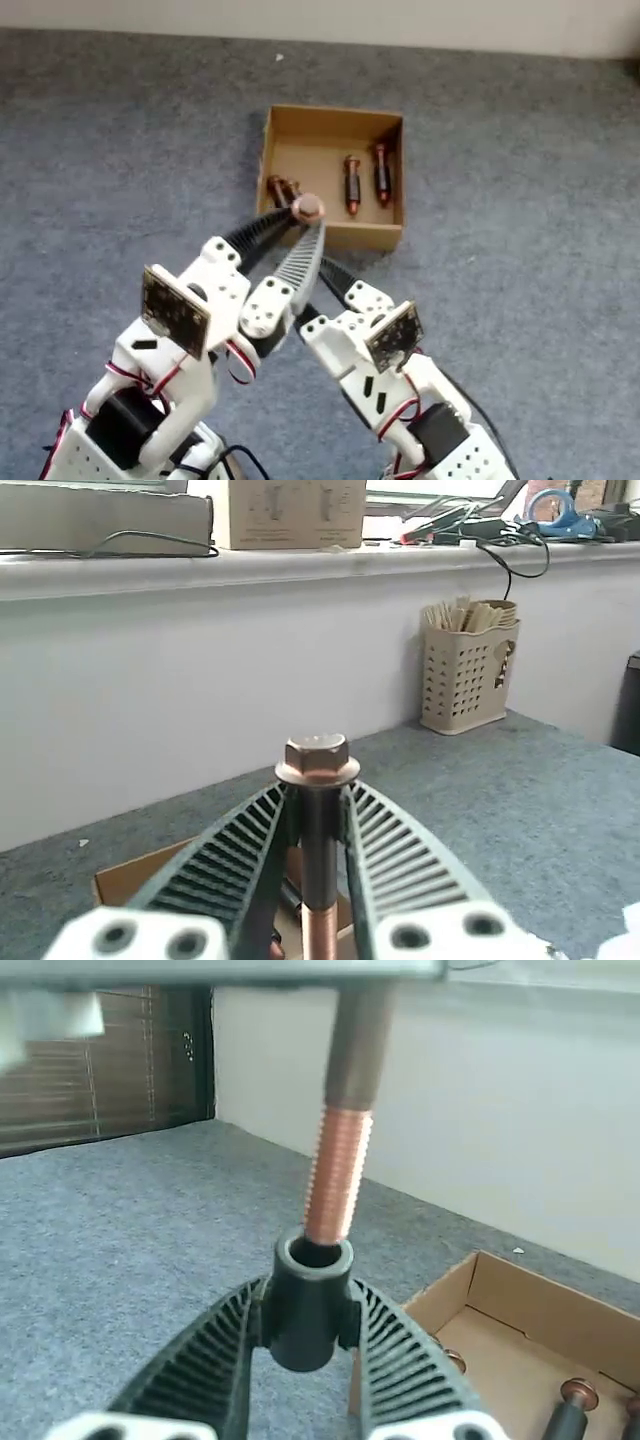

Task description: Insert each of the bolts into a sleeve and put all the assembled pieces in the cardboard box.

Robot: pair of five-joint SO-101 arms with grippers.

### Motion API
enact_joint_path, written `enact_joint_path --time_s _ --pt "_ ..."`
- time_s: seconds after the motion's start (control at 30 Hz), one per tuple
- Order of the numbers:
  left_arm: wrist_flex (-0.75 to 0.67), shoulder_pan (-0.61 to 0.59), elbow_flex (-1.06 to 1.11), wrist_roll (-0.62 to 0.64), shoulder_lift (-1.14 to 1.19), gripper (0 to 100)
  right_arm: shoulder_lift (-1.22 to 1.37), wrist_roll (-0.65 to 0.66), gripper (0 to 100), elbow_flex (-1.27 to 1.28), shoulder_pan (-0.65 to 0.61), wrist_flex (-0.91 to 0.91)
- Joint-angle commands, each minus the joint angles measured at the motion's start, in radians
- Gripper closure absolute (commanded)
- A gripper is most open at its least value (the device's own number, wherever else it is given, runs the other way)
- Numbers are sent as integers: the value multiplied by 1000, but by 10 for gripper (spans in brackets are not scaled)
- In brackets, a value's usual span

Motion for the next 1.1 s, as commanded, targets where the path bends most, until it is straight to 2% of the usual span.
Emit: enact_joint_path --time_s 0.0,0.1,0.3,0.7,0.8,0.87,1.0,1.07 --pt "-9 64 -36 -66 1 993 -25 9 993 90 -16 -35" --pt "-3 54 -28 -72 1 993 -27 9 993 90 -15 -35" --pt "-9 -44 8 -68 -7 993 -27 9 993 90 -10 -35" --pt "-3 -84 127 -72 -8 993 -27 9 993 87 -7 -35" --pt "-2 -110 162 -72 -8 989 -27 5 993 84 28 -36" --pt "-2 -134 185 -72 -8 954 -27 3 993 82 56 -36" --pt "91 -145 191 -72 -8 798 -27 3 993 82 65 -36" --pt "144 -142 166 -72 -8 792 -27 3 993 82 65 -36"
